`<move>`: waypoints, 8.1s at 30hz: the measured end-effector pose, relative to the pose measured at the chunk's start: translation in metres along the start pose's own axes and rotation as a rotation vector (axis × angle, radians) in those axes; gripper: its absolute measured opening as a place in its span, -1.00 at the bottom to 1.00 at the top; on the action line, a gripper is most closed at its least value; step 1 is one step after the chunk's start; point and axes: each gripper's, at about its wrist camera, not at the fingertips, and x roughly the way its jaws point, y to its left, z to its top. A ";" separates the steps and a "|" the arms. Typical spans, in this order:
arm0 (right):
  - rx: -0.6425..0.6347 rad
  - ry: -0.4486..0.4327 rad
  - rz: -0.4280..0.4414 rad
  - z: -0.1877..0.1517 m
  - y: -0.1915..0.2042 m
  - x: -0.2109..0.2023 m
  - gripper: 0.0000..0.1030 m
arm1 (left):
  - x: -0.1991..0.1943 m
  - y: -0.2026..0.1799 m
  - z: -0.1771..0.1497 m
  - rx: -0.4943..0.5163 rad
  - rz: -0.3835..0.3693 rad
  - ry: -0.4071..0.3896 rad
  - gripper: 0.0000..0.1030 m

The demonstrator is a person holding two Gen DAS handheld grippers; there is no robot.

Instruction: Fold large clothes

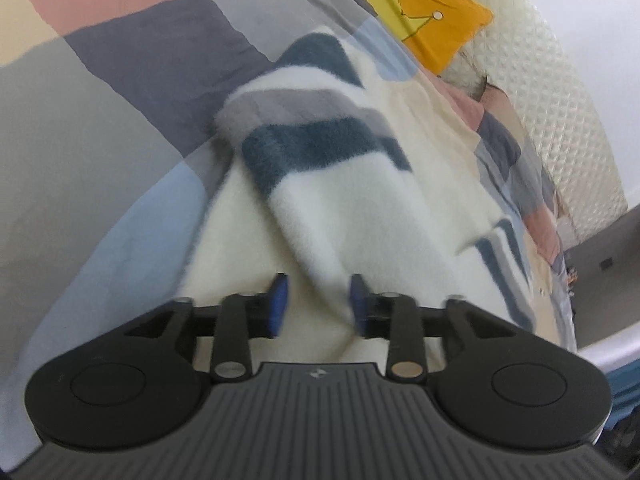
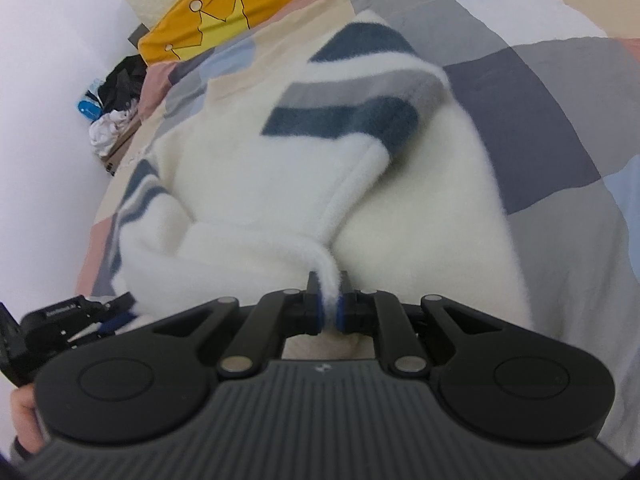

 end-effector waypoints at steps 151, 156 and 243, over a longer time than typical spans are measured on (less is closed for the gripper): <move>0.429 -0.123 0.218 0.126 -0.054 0.057 0.21 | 0.043 -0.049 0.123 0.046 -0.148 -0.003 0.31; 0.284 -0.127 0.273 0.126 -0.033 0.040 0.45 | 0.030 -0.081 0.097 0.214 -0.112 -0.012 0.31; -0.383 -0.266 -0.043 -0.065 0.060 -0.080 -0.10 | -0.110 -0.056 -0.125 0.228 -0.007 -0.163 0.46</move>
